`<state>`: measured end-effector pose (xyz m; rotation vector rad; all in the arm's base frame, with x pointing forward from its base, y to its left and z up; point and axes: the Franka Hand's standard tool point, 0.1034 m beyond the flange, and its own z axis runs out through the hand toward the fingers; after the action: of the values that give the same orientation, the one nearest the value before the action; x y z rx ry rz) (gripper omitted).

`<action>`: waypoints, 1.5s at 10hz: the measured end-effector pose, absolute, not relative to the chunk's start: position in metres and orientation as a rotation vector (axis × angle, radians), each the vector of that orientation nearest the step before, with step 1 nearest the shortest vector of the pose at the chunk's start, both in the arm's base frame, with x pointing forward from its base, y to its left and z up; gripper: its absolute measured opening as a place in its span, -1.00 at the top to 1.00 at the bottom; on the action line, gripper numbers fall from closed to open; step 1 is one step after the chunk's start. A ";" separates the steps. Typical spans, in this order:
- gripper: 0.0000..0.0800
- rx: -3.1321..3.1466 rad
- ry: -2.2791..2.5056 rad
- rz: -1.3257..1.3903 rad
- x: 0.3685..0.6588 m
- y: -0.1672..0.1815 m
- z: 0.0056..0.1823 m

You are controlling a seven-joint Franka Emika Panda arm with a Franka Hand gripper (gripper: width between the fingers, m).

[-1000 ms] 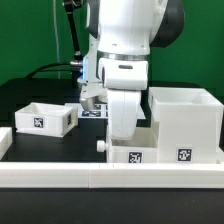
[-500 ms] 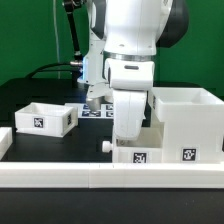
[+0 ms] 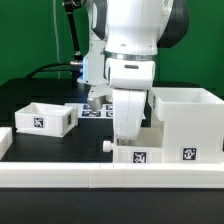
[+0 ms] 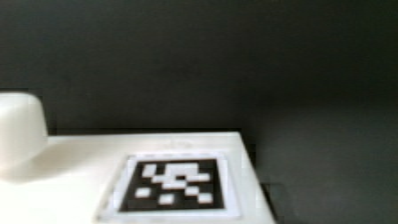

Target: Assemble drawer

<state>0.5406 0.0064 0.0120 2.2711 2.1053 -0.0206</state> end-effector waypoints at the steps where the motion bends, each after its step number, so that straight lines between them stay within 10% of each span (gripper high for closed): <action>1: 0.90 2.271 2.105 -0.021 0.541 0.006 0.012; 11: 0.90 2.218 2.123 -0.053 0.542 0.008 0.011; 12: 0.29 2.220 2.119 -0.051 0.542 0.008 0.012; 15: -0.15 2.232 2.093 -0.031 0.547 0.010 0.020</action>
Offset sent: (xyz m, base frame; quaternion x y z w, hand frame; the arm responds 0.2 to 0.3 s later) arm 0.0078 0.0135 -0.0091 0.0113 -0.0328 -0.1002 0.9944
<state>0.5469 0.0100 0.0195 2.2324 2.0932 -0.0306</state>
